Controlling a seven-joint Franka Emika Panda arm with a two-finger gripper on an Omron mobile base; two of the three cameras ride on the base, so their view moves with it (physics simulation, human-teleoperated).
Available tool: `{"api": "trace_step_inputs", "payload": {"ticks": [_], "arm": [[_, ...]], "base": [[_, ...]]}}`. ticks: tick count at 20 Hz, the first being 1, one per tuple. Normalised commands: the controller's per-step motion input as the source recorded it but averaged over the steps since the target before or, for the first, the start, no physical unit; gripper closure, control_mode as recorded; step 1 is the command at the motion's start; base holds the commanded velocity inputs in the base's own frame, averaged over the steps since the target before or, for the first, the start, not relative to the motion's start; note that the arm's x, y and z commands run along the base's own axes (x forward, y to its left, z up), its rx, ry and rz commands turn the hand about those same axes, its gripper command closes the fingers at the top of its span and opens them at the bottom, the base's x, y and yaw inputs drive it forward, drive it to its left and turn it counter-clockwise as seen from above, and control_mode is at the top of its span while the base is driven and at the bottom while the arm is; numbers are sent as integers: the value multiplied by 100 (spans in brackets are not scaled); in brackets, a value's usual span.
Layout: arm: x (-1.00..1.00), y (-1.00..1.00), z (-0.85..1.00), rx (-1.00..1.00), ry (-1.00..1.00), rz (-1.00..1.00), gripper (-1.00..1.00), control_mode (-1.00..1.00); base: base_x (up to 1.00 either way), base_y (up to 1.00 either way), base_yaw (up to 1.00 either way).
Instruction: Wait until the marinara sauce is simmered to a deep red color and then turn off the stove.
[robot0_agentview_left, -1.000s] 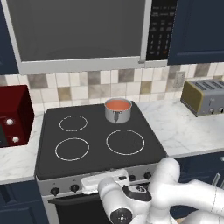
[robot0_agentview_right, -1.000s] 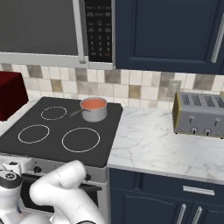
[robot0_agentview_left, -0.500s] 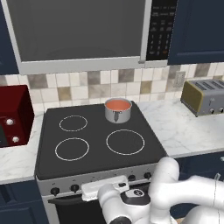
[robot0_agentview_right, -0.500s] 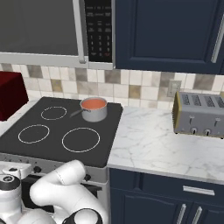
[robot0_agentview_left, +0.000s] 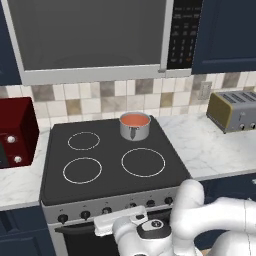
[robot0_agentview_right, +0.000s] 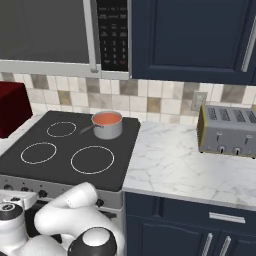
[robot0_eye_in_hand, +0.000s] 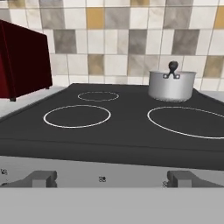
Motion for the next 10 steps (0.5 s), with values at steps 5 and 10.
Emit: {"api": "trace_step_inputs", "payload": {"ticks": [5,10], "arm": [[0,-6,-25,-7,0,0,-100,-100],[0,0,-25,-12,0,0,-100,-100]], "base": [[0,0,0],[0,0,0]]}}
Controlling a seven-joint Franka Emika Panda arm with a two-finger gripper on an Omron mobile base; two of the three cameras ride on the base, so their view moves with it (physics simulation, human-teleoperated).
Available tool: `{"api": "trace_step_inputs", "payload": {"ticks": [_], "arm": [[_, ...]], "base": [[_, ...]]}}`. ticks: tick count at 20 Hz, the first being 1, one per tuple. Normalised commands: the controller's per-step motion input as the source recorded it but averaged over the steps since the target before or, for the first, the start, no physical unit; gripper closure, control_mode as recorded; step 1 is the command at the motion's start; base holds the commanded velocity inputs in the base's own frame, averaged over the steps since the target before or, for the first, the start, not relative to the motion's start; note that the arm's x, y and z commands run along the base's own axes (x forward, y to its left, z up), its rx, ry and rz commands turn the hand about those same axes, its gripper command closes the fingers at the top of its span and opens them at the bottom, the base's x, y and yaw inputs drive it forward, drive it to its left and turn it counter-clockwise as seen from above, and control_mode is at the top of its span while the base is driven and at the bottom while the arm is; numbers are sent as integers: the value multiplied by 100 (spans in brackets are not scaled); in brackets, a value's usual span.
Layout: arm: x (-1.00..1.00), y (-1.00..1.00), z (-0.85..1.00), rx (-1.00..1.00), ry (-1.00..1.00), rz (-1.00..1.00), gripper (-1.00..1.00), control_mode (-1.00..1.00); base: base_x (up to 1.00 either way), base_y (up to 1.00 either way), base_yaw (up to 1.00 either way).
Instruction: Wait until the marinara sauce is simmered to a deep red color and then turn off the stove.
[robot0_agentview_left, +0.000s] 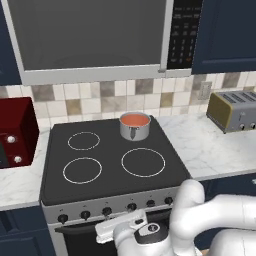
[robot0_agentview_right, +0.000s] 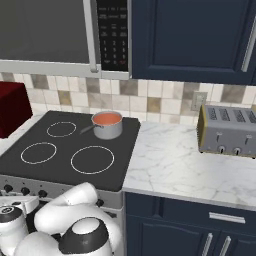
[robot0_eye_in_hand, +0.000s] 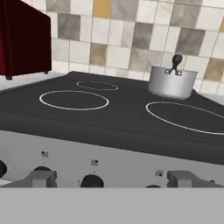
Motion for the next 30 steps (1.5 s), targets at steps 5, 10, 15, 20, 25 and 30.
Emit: {"api": "trace_step_inputs", "payload": {"ticks": [5,10,15,20,25,30], "arm": [[0,0,-18,-12,2,0,-100,-100],[0,-1,-16,-11,0,0,-100,-100],[1,-1,-12,-8,0,0,-100,-100],[21,0,-9,-5,0,1,-100,-100],[34,-10,-1,0,0,3,-100,-100],[26,-2,-8,-1,0,4,-100,-100]], "base": [[0,0,0],[0,0,0],[0,0,0],[0,0,0],[0,0,0],[0,0,0]]}}
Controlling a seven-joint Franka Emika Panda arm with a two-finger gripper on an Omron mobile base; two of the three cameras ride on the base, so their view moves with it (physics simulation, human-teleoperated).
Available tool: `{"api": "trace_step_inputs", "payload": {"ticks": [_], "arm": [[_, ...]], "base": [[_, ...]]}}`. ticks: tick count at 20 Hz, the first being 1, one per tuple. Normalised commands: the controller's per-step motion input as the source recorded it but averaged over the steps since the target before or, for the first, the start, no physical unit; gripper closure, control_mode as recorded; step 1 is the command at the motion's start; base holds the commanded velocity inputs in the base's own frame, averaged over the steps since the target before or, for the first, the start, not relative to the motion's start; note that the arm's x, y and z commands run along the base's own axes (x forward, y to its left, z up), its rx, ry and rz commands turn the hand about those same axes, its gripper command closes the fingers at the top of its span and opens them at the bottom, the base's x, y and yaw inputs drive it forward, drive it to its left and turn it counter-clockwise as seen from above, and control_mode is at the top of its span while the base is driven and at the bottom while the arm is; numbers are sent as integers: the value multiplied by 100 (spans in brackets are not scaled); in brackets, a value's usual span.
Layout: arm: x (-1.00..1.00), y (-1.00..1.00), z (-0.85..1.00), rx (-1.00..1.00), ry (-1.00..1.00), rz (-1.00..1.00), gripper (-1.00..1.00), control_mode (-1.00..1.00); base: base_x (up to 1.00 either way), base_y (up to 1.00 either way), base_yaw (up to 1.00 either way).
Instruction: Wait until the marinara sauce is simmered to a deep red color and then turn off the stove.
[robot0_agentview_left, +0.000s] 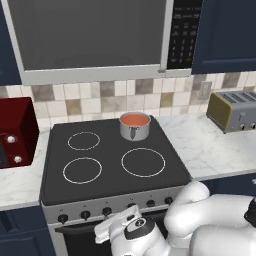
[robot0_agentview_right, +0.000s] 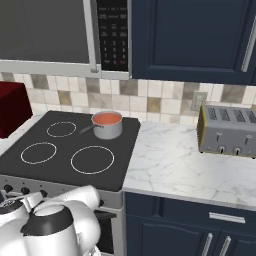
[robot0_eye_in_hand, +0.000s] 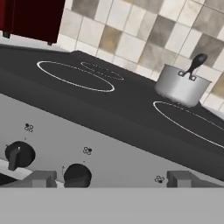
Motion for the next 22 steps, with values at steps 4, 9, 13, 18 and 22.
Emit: {"api": "trace_step_inputs", "payload": {"ticks": [4,9,13,18,22], "arm": [[13,0,-23,-2,0,4,-100,-100],[15,0,-31,-1,0,2,-100,-100],[16,0,-38,0,0,1,-100,-100],[19,0,-28,0,0,0,-100,-100],[19,0,-32,0,-1,0,-100,-100]], "base": [[0,0,0],[0,0,0],[0,0,0],[0,0,0],[0,0,0]]}}
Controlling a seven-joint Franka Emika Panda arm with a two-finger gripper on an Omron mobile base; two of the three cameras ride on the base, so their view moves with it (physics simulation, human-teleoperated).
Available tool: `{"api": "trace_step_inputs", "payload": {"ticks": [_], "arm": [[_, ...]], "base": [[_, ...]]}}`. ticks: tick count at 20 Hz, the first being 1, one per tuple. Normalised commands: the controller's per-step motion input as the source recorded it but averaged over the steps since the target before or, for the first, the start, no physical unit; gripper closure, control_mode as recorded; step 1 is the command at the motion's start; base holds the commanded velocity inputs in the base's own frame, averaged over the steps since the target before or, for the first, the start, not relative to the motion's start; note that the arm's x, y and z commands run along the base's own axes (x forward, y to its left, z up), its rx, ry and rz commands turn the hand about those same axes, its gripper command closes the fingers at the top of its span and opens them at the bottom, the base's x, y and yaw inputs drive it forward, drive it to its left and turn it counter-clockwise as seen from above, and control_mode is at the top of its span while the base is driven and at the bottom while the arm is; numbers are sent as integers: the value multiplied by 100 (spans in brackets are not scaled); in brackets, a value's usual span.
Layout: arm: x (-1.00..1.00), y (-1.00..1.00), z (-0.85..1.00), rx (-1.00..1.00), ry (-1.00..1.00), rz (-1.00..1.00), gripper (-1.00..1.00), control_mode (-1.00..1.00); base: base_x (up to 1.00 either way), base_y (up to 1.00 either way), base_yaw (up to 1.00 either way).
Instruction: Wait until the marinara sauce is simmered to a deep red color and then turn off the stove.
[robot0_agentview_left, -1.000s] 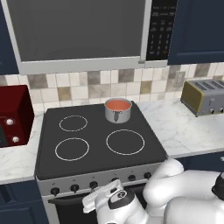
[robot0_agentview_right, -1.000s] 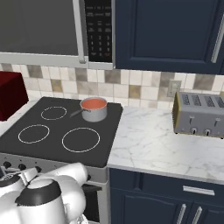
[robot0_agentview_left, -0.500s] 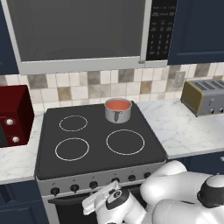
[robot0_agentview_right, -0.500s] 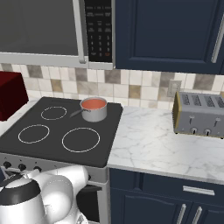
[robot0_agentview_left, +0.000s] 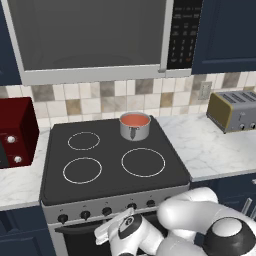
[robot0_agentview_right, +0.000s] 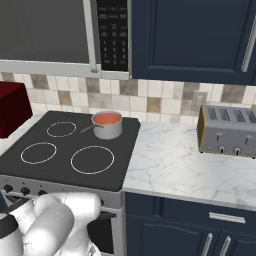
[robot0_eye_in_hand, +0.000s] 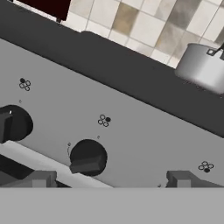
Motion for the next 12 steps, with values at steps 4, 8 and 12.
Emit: {"api": "trace_step_inputs", "payload": {"ticks": [4,8,12], "arm": [[11,0,-31,0,-2,0,-100,-100],[15,0,-25,0,-4,0,-100,-100],[19,6,-17,0,-6,0,-100,-100]], "base": [[0,0,0],[0,0,0],[0,0,0]]}}
